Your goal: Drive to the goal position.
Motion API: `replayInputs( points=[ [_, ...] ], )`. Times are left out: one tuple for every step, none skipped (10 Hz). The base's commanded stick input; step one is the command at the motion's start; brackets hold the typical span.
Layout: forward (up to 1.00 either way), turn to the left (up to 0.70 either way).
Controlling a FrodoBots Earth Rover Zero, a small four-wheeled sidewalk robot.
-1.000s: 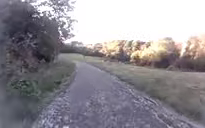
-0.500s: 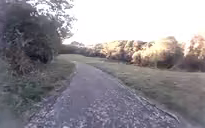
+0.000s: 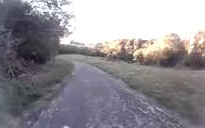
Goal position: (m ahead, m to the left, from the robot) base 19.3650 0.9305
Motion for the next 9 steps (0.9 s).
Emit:
replayInputs(
  points=[
    [1.0,0.39],
    [1.0,0.0],
    [1.0,0.0],
    [1.0,0.0],
    [1.0,0.0],
    [1.0,0.0],
    [1.0,0.0],
    [1.0,0.0],
    [1.0,0.0]
  ],
)
